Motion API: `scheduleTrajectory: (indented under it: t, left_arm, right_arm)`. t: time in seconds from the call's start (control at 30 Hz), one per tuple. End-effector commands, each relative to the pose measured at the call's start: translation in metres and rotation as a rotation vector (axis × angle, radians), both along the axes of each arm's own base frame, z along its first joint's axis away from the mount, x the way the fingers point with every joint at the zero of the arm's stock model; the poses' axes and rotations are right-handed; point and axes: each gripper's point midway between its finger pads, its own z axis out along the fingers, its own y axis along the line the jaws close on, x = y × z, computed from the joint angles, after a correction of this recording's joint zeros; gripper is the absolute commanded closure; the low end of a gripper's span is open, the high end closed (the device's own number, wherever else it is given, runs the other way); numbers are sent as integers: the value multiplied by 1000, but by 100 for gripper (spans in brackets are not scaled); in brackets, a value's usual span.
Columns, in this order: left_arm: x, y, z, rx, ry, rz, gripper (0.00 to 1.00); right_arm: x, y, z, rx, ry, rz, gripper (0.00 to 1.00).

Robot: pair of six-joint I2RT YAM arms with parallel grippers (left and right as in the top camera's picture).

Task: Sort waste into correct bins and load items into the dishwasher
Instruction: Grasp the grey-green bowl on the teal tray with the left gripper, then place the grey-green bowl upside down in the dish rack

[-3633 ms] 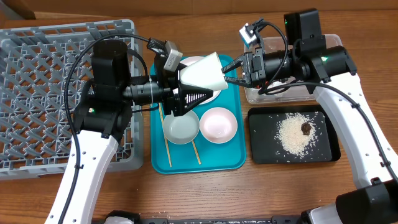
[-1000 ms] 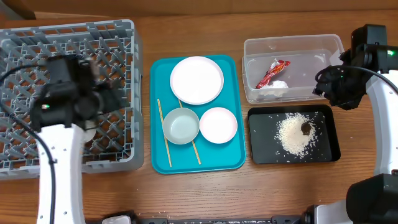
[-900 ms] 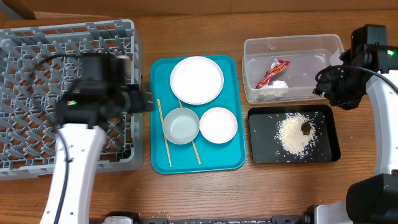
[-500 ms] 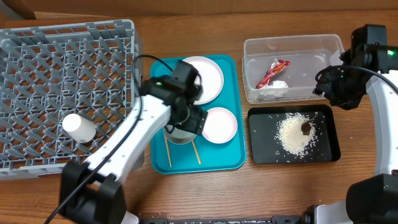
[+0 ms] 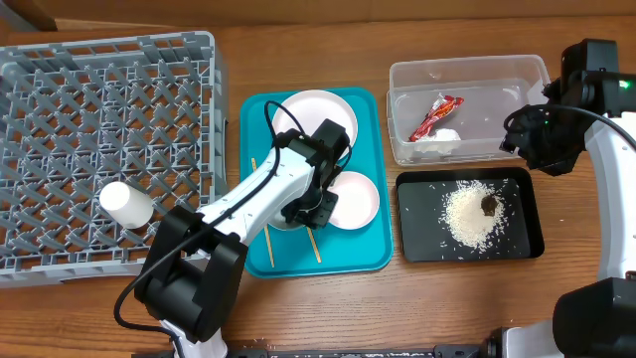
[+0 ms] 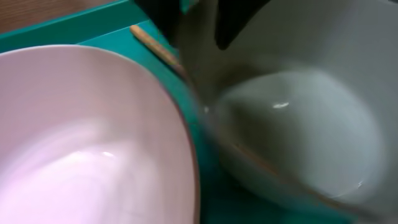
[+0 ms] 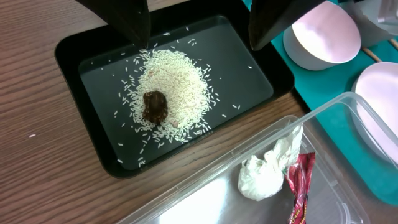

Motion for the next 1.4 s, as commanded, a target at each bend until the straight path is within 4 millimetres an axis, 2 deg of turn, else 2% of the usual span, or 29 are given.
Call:
scheduleTrajectory:
  t: [0.0,0.17,0.23,0.4,0.47,0.57,0.6,0.87,0.9,1.03,1.1,1.37]
  left_arm:
    - [3,5,-2,31,-12,11,96]
    - [9,2,8,24,-41,18,96]
    - [20,1,29,14,-100,26,96]
    - [49,-1,105,-88,-286,60,96]
    - [60,12,145,-161,-374,75,96]
    - [68,30,176,-274,-425,71,96]
    - [73,43,186,-342,-437,69,96]
    - [101,127,216,-764,-522,107,96]
    - [107,144,217,-810,-553,123,96]
    - [124,182,209,-875,-593,206,96]
    - [134,195,200,-928,-598,238,96]
    - [156,211,169,-1105,-579,276,96]
  right_arm:
    - [0,0,9,-7,-32,4,47]
    - [0,0,9,-7,-28,4,47]
    - [0,0,9,-7,-28,4,47]
    - [0,0,9,-7,-29,4,47]
    - [0,0,9,-7,-29,4,47]
    - [0,0,9,-7,-29,4,47]
    - [0,0,9,-7,-30,4,47]
    - [0,0,9,-7,-29,4,47]
    - [0,0,9,-7,-29,4,47]
    - [0,0,9,-7,-28,4,47]
    - [0,0,9,-7,-28,4,47]
    - [-1,0,9,-6,-24,4,47]
